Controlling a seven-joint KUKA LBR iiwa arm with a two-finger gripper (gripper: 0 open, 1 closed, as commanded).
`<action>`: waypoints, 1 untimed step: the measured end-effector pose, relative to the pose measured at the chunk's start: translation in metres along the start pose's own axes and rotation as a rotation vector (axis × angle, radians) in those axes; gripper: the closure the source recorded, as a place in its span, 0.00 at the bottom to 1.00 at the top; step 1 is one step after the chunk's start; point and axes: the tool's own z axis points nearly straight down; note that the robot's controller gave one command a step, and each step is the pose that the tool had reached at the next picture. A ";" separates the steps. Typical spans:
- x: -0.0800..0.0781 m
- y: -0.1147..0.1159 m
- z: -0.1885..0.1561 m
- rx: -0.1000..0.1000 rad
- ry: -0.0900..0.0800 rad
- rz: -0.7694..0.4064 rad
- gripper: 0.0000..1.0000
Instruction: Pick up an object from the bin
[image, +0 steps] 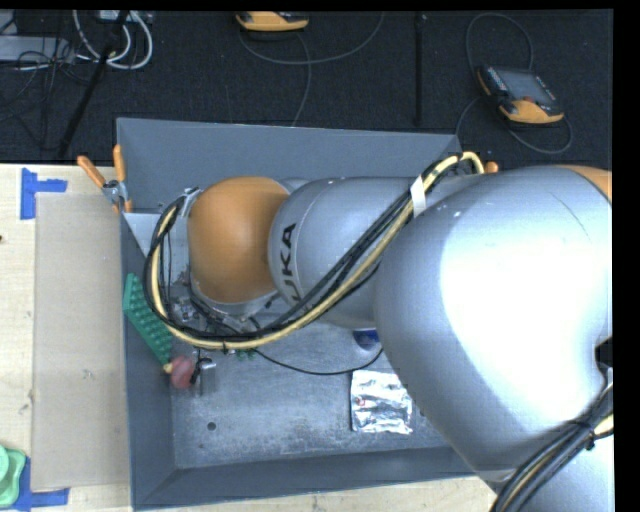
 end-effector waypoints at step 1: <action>0.001 -0.004 0.000 0.003 0.003 0.006 1.00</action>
Offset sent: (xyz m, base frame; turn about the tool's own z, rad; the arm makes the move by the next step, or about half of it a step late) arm 0.0000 0.0000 0.0000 0.0000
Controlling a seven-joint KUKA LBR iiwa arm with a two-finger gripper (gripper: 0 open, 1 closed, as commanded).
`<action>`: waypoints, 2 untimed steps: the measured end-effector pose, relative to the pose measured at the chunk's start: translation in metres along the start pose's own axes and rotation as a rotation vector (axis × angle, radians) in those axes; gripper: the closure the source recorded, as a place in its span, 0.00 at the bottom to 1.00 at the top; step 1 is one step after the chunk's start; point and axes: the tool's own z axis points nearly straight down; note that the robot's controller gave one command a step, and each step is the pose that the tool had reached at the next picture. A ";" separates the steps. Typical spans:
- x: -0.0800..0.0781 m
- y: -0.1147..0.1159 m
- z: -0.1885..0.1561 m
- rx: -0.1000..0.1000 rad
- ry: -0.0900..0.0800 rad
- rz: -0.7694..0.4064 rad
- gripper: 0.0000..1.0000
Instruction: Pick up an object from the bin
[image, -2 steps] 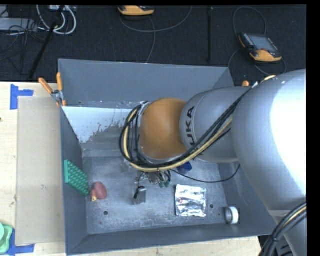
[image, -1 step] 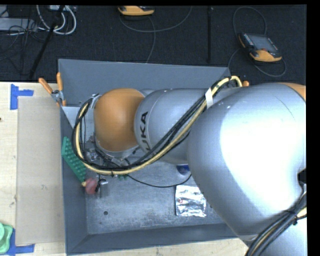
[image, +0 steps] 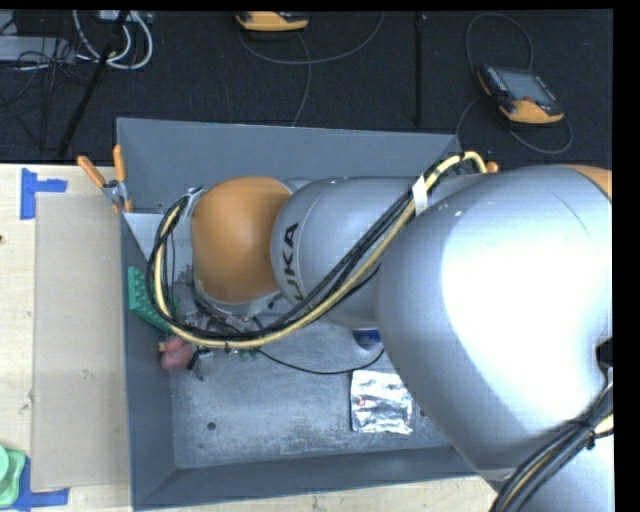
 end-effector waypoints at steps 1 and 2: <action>0.007 0.002 -0.126 -0.001 -0.009 -0.020 1.00; 0.060 -0.002 -0.058 -0.001 0.005 -0.424 1.00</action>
Offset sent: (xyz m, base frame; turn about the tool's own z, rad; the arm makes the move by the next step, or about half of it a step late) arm -0.0090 0.0004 0.1211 -0.0228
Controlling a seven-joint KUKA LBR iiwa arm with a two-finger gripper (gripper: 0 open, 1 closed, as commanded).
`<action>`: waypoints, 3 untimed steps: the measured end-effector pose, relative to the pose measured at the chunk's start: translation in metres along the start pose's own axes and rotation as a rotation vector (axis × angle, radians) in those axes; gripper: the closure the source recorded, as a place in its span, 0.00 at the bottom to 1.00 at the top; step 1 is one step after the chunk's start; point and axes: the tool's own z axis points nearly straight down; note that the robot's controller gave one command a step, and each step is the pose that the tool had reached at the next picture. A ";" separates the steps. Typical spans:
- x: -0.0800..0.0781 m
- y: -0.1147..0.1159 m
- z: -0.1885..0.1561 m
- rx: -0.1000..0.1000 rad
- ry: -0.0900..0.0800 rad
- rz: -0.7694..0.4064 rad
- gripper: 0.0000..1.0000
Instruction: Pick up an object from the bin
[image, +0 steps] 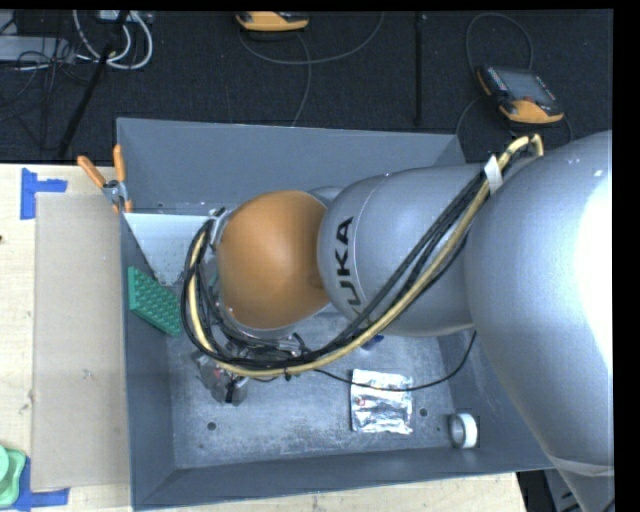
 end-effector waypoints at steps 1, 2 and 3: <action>0.032 -0.002 -0.111 0.005 -0.012 -0.095 1.00; 0.008 -0.005 -0.069 0.001 -0.003 0.195 1.00; 0.008 -0.006 -0.070 0.001 -0.005 0.195 0.00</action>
Offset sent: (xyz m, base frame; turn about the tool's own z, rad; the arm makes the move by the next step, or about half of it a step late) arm -0.0243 -0.0217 0.1063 -0.0978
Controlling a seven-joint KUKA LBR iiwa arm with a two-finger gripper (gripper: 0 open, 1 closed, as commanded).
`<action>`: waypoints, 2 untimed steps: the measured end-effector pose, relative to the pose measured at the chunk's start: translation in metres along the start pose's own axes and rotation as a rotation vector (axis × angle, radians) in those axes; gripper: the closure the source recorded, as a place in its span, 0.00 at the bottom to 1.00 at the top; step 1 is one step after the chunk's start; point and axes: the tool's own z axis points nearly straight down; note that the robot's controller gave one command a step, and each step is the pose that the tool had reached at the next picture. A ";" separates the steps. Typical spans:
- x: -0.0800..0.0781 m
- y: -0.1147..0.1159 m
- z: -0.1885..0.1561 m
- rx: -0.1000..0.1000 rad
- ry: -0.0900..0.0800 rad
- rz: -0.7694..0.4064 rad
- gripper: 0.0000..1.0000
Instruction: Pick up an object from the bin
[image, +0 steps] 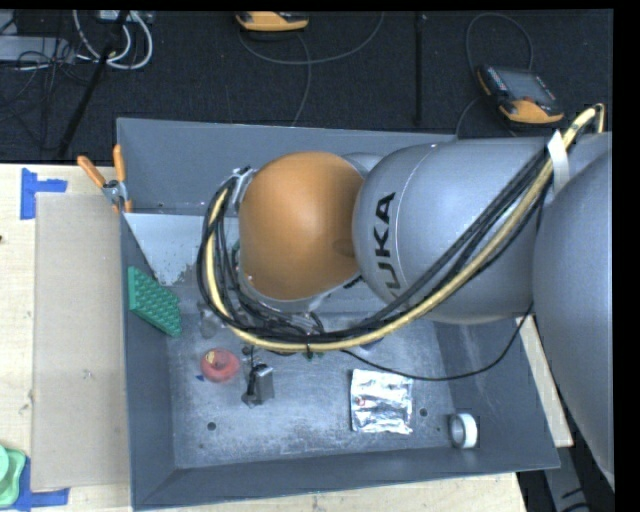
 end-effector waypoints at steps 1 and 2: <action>-0.044 -0.042 0.108 0.000 0.004 -0.105 0.00; -0.023 -0.034 0.129 -0.001 0.004 -0.097 0.00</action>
Offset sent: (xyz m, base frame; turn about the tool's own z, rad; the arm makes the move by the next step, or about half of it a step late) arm 0.0586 -0.0163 -0.1030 -0.1066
